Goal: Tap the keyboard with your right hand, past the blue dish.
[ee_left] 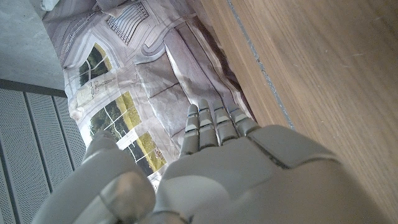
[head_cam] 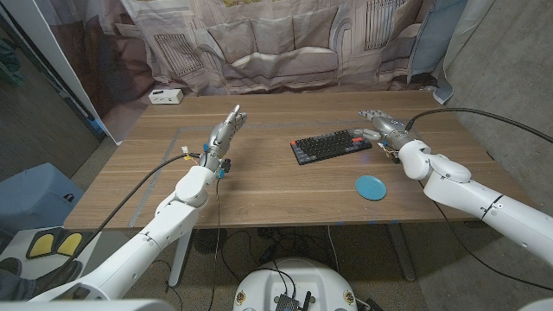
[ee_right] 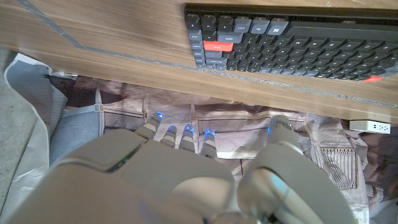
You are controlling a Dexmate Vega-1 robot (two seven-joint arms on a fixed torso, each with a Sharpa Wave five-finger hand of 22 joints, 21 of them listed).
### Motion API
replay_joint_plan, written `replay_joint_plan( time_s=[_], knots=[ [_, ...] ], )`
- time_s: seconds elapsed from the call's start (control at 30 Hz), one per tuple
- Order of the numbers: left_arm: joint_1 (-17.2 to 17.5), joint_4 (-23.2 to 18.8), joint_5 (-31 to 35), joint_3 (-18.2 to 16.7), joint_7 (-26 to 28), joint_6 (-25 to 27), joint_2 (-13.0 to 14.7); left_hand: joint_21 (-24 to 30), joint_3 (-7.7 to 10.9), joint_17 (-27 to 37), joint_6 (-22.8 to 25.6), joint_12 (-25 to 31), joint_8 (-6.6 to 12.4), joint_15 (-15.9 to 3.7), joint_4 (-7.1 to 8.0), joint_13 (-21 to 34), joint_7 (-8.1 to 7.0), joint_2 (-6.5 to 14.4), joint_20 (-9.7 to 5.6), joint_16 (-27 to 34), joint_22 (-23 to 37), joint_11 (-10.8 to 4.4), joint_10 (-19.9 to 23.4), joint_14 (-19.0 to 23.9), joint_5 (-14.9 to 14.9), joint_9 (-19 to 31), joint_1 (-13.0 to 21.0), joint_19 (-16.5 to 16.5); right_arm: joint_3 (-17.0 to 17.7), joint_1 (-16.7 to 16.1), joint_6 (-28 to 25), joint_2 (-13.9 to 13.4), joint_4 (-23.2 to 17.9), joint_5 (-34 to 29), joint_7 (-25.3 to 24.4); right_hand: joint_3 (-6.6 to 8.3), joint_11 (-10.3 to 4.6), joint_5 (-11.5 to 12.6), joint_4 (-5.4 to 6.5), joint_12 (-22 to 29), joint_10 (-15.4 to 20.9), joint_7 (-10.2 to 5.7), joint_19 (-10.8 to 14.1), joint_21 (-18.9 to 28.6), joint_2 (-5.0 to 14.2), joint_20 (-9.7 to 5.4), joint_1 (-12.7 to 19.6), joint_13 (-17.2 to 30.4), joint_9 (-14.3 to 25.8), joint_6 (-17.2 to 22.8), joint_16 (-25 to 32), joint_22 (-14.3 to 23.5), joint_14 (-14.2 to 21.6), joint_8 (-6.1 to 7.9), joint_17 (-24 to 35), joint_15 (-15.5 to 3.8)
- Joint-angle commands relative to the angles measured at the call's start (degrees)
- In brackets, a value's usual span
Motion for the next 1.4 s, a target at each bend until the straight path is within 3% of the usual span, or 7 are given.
replay_joint_plan(
  time_s=[0.03,0.27,0.37,0.57,0.77,1.03,1.4],
  knots=[
    [0.1,-0.1,0.0,0.0,-0.1,-0.3,0.1,-0.1,0.21,0.3,0.6,-0.3,0.03,0.06,-0.28,0.1,0.12,0.5,0.27,0.0,0.2,0.12,0.5,0.4,-0.2,0.2,0.1,0.0,1.7,-1.5,1.4,-0.3,-0.9,1.8,-1.6,0.33,0.40,-0.1,0.03,-0.3,-0.3,0.12,0.3,-0.1,-0.25,-1.03,0.5,0.1,0.0,0.6,-0.1,-0.1,-0.8,1.02,0.1,0.51],
    [0.2,-0.2,0.0,-0.1,-0.2,-0.7,0.2,-0.1,0.28,0.3,0.6,-0.4,0.03,-0.03,-0.34,0.1,0.13,0.6,0.32,0.0,0.2,0.11,0.5,0.5,-0.2,0.2,0.2,0.0,3.3,-2.7,3.3,0.5,-0.9,5.1,-2.7,0.29,1.03,-0.1,0.20,-0.5,-1.2,0.70,1.4,-0.1,-0.21,-4.02,0.4,0.1,0.0,2.8,-0.2,-0.1,-0.3,2.12,0.1,0.07],
    [0.4,-0.6,0.1,-0.2,-0.2,-0.4,0.5,-0.1,0.32,0.3,0.7,-0.4,0.04,-0.02,-0.37,0.1,0.09,0.7,0.31,0.0,0.2,0.11,0.5,0.4,-0.2,0.2,0.3,0.0,3.3,-2.6,2.0,0.4,-1.6,5.4,-1.9,0.31,1.21,-0.1,0.18,-0.3,-0.8,0.55,1.7,-0.3,-0.22,-4.12,0.5,0.1,0.0,5.7,-0.1,-0.2,0.1,3.06,0.1,-0.17],
    [0.9,-1.5,0.1,-0.3,-0.2,-0.3,0.8,-0.1,0.43,0.3,-0.7,-0.4,-0.50,-0.06,-0.49,0.2,-0.10,0.9,0.33,0.0,0.2,0.19,0.5,0.4,-0.2,0.2,0.5,0.3,4.1,-3.5,3.7,0.6,-1.5,6.8,-3.4,0.30,1.21,-0.2,0.17,-0.2,-0.5,0.32,1.6,-0.4,-0.26,-4.63,0.5,0.1,0.0,6.3,-0.1,-0.2,0.4,3.11,0.1,-0.30],
    [1.4,-2.3,0.4,-0.5,0.0,-0.3,1.1,0.0,0.49,0.3,-1.0,-0.5,-0.58,-0.22,-0.58,0.2,-0.07,1.0,0.14,0.0,0.2,0.22,0.3,0.5,-0.2,0.2,0.6,0.5,5.5,-4.8,7.2,1.2,-1.1,9.1,-5.5,0.35,1.45,-0.1,0.10,-0.1,-0.2,1.71,2.9,-0.2,-0.29,-5.31,0.7,0.0,0.0,7.6,-0.1,-0.2,1.1,3.28,0.0,-0.84],
    [2.0,-3.1,0.2,-0.8,0.2,-0.1,1.4,0.0,0.57,0.3,-1.7,-0.6,-0.75,-0.22,-0.71,0.2,-0.23,1.1,0.05,0.0,0.2,0.27,0.4,0.7,-0.3,0.2,0.7,0.6,6.1,-5.7,9.9,1.5,-0.7,9.8,-7.3,0.44,0.85,-0.1,-0.08,0.1,0.6,1.47,4.8,-0.1,-0.46,-5.35,1.2,-0.1,0.0,1.2,0.1,-0.3,2.7,0.88,-0.1,-1.31],
    [1.8,-2.7,0.3,-0.6,-0.2,-0.6,1.2,0.0,0.61,0.3,-1.8,-0.5,-0.68,-0.28,-0.81,0.2,-0.28,1.1,0.09,0.0,0.2,0.24,0.5,0.7,-0.3,0.2,0.9,0.7,8.6,-7.7,16.5,2.6,0.9,13.6,-9.4,0.41,0.68,-0.1,-0.23,0.5,2.9,3.30,7.7,0.3,-0.85,-5.92,1.6,-0.2,-0.1,2.5,0.4,-0.4,4.9,1.88,-0.3,-2.16]
  ],
)
